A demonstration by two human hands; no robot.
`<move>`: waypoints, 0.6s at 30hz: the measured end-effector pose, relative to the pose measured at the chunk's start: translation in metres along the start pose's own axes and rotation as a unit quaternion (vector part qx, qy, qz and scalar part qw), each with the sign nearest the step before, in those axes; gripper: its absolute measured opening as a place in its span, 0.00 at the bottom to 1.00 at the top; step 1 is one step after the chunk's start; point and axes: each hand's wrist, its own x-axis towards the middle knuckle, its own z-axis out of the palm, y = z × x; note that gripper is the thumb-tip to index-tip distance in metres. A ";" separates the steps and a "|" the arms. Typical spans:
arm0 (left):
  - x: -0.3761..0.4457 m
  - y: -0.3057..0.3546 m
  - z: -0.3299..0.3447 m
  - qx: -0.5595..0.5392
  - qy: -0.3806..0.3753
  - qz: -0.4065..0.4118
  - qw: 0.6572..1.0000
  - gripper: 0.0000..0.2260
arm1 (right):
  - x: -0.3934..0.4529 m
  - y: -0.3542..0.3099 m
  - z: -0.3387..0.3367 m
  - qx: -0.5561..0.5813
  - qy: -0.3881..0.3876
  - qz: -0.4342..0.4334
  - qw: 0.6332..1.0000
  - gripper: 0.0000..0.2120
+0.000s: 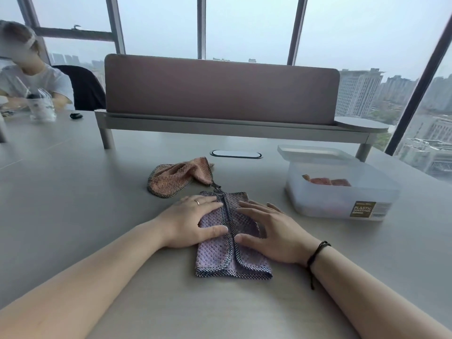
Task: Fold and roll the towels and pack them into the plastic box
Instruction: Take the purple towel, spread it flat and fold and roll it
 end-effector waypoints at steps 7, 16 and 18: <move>0.010 -0.007 -0.016 -0.008 0.065 0.089 0.994 0.14 | 0.005 -0.001 0.002 0.001 -0.006 -0.018 1.000 0.41; 0.012 0.006 -0.023 0.122 0.090 0.159 0.976 0.08 | 0.015 0.006 0.006 0.025 0.063 -0.045 0.997 0.23; 0.011 0.009 -0.020 0.133 0.093 0.158 0.974 0.09 | 0.015 0.004 0.006 0.031 0.063 -0.056 0.996 0.22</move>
